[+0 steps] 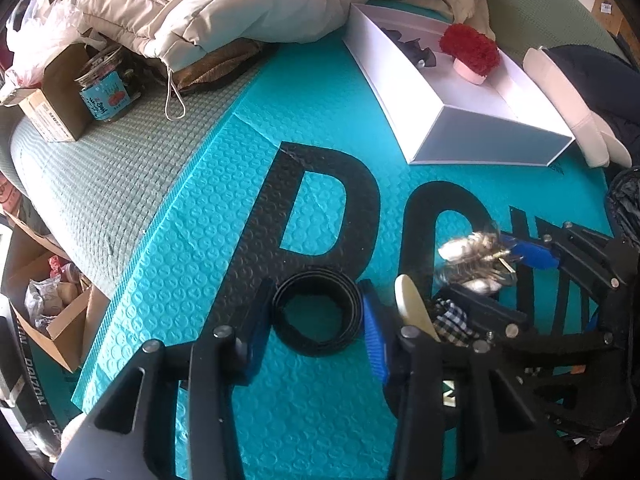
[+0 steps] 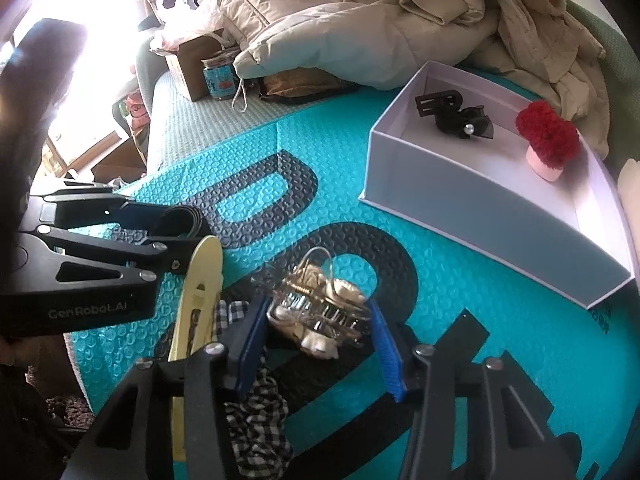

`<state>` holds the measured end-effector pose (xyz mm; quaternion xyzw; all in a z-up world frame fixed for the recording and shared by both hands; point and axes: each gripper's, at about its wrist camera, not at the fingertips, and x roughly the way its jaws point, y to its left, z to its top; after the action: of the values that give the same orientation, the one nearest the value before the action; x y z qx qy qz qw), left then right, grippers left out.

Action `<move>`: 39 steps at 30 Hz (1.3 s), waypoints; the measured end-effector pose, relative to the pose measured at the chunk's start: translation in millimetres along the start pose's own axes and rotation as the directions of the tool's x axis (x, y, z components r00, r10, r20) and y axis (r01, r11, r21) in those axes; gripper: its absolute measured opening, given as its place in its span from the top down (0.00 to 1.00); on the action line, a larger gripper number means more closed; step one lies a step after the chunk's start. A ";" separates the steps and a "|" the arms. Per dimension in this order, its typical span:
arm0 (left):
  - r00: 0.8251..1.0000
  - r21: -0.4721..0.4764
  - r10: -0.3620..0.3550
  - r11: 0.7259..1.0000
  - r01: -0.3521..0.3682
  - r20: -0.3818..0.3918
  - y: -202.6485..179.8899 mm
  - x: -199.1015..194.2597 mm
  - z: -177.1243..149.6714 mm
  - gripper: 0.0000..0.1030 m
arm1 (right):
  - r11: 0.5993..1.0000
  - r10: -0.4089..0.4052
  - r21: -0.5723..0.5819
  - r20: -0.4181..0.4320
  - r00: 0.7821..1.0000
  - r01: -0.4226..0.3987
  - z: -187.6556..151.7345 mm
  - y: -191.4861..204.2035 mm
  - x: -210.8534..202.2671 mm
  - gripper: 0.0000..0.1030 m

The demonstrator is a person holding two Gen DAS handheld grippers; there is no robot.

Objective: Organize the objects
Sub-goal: 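Lift and carry the hair tie and gold clip with both tools to the box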

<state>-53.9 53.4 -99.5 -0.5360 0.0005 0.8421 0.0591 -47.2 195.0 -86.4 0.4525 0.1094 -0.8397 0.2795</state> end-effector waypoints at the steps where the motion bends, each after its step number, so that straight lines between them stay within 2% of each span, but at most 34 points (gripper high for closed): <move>1: 1.000 -0.006 -0.006 1.000 0.006 -0.002 0.9 -0.8 -0.1 0.62 | 1.000 0.003 0.000 0.000 1.000 -0.003 0.5 0.0 -0.6 0.51; 11: 1.000 -0.030 -0.018 0.999 0.018 -0.010 4.7 -11.6 -1.2 0.62 | 1.000 0.019 -0.007 0.023 1.000 -0.018 7.0 1.8 -13.7 0.51; 21: 0.999 -0.006 -0.022 1.000 0.022 0.035 -2.0 -39.9 7.7 0.62 | 1.000 0.019 -0.020 0.064 0.998 -0.018 15.8 2.5 -37.7 0.51; 31: 0.997 0.037 -0.041 0.999 0.039 0.060 -26.0 -60.3 14.0 0.62 | 1.000 -0.015 -0.024 0.100 0.995 0.017 11.6 -4.1 -65.7 0.51; 39: 0.996 0.082 -0.069 0.995 0.064 0.060 -57.1 -65.9 13.7 0.62 | 0.999 -0.044 0.014 0.116 0.992 0.043 -5.7 -18.8 -89.4 0.51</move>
<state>-33.0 104.5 -30.5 -0.5062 0.0145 0.8555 0.1085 -15.1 246.0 -17.4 0.4016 0.0980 -0.8713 0.2645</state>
